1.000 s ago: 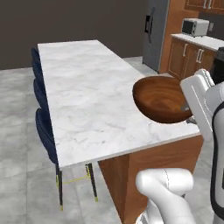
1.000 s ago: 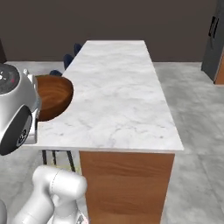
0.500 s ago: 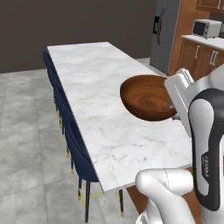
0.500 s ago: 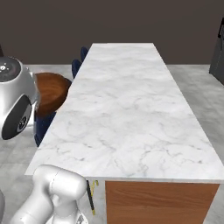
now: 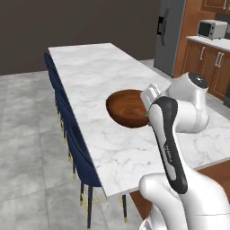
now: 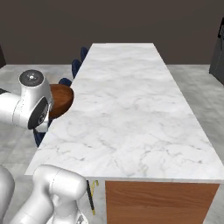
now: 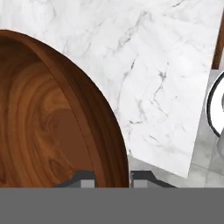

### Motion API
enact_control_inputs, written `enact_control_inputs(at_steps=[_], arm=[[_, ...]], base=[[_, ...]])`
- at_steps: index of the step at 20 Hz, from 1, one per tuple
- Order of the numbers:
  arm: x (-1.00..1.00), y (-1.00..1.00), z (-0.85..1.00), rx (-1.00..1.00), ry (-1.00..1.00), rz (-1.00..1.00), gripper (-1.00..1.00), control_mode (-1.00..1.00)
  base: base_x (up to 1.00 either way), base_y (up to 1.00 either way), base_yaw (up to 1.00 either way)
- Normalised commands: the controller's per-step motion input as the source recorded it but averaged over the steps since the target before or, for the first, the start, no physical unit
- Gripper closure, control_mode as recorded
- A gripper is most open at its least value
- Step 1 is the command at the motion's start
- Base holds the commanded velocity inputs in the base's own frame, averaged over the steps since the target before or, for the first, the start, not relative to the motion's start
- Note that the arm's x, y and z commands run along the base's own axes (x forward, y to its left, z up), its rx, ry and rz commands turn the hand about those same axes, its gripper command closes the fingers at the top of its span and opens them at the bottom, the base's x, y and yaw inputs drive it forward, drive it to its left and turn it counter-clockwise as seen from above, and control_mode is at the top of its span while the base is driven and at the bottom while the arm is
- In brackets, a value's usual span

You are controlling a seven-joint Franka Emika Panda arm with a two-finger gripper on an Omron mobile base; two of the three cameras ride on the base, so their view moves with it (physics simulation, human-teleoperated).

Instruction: Pick up the bowls from the cabinet and place each bowl in front of a stool on the dining counter.

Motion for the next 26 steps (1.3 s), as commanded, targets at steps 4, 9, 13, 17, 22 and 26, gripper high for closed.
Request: enact_control_inputs(at_steps=[4, 9, 13, 17, 22, 26], arm=[[1.0, 0.12, -0.85, 0.01, 0.22, 0.02, 1.0, -1.0], [1.0, 0.01, -0.75, 0.03, 0.27, 0.09, 1.0, -1.0], [1.0, 0.04, -0.73, 0.0, 0.18, 0.08, 1.0, -1.0], [1.0, 0.07, -0.39, 0.0, 0.03, 0.04, 1.0, -1.0], [0.94, 0.24, -0.28, 0.0, 0.0, 0.0, 1.0, -1.0], [0.68, 0.43, -0.22, 0.0, 0.0, 0.0, 1.0, -1.0]], base=[[0.0, 0.0, 0.0], [0.0, 0.0, 0.0], [0.0, 0.0, 0.0], [0.0, 0.0, 0.0], [0.0, 0.0, 0.0], [0.0, 0.0, 0.0]])
